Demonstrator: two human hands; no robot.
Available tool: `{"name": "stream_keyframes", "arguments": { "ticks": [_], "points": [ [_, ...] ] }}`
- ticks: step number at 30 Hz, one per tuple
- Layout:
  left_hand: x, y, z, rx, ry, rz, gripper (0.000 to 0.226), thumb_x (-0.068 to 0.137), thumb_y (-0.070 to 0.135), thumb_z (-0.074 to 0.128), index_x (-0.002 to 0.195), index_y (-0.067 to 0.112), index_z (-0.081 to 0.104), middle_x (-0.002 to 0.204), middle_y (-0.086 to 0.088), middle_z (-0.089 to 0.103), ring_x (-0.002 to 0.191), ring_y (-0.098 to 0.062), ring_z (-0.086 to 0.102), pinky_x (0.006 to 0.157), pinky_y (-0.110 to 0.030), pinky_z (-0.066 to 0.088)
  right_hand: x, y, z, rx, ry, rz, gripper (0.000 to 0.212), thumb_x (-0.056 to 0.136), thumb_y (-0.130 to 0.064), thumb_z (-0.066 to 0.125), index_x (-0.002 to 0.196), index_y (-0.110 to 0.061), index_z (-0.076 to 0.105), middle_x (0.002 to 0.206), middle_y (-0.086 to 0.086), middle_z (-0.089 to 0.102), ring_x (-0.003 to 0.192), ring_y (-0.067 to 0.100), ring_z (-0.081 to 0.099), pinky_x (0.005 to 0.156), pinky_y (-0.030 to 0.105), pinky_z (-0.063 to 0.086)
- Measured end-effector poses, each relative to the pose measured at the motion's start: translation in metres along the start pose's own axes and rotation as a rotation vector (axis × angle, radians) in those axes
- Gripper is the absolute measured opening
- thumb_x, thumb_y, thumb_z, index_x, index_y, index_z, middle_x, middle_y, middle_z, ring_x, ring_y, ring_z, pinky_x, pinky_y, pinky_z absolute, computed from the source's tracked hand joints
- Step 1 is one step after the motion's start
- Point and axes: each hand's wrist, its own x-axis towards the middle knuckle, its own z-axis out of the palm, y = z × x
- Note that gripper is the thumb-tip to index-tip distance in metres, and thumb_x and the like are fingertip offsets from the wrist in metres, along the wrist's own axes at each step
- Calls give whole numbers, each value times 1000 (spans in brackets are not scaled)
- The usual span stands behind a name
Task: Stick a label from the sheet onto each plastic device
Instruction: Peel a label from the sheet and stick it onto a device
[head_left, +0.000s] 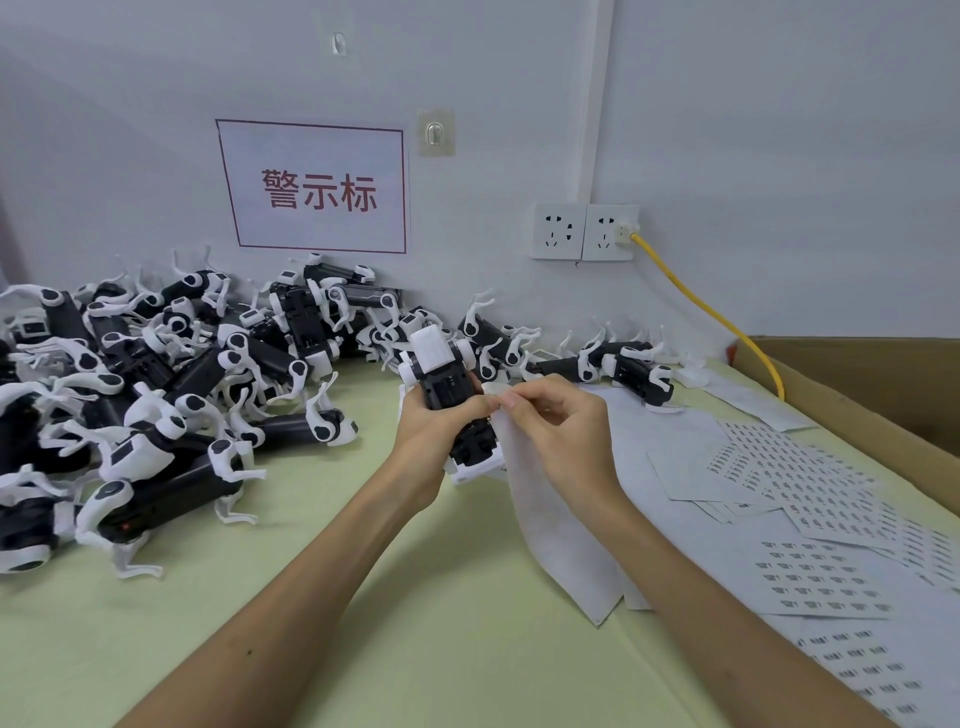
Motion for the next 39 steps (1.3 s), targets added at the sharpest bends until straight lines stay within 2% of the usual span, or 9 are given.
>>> {"name": "stream_keyframes", "arguments": {
  "ticks": [3, 9, 15, 23, 28, 32, 39],
  "points": [
    [0, 0, 0, -10, 2, -10, 25, 67, 14, 80, 84, 11, 62, 85, -12, 60, 84, -27, 61, 81, -42, 51, 1, 0, 0, -3, -8, 9, 8, 90, -4, 70, 86, -5, 77, 81, -4, 69, 77, 6, 64, 73, 17, 48],
    [0, -1, 1, -31, 34, -25, 26, 64, 16, 80, 84, 14, 62, 79, -3, 63, 82, -22, 63, 77, -37, 54, 1, -2, 0, 20, -29, 35, 15, 92, -2, 67, 85, -12, 75, 82, -3, 69, 78, 4, 64, 74, 15, 48],
    [0, -1, 0, -22, 13, -19, 24, 68, 15, 79, 87, 10, 65, 87, -11, 65, 86, -25, 66, 84, -43, 53, 0, -4, 1, 34, -28, 43, 15, 93, -4, 66, 87, -13, 77, 88, 3, 71, 83, 11, 66, 77, 21, 51],
    [0, 0, -1, -72, -8, -32, 18, 71, 18, 82, 82, 15, 67, 79, -3, 66, 78, -20, 66, 71, -30, 55, 0, -5, 0, 62, -31, 31, 14, 90, -2, 69, 92, -10, 80, 90, 4, 73, 89, 21, 70, 81, 28, 55],
    [-1, 1, -2, -95, -25, -29, 17, 73, 19, 81, 82, 16, 66, 77, -1, 67, 76, -17, 67, 69, -28, 55, 0, -6, -1, 74, -30, 40, 11, 90, -3, 71, 94, -8, 80, 88, 4, 73, 88, 20, 70, 81, 27, 54],
    [-1, 2, -3, -106, -56, -28, 13, 74, 17, 80, 76, 19, 68, 74, 1, 66, 72, -15, 67, 65, -25, 54, 1, -7, -1, 74, -28, 47, 13, 90, -4, 70, 89, -14, 79, 84, 0, 72, 86, 18, 69, 81, 28, 55],
    [-1, 3, -3, -129, -79, -39, 15, 74, 14, 79, 80, 15, 65, 75, -1, 67, 71, -16, 67, 63, -25, 55, 1, -9, -3, 87, -8, 58, 15, 89, -2, 70, 84, -14, 77, 86, 9, 73, 83, 17, 68, 81, 29, 55]
  ]
}}
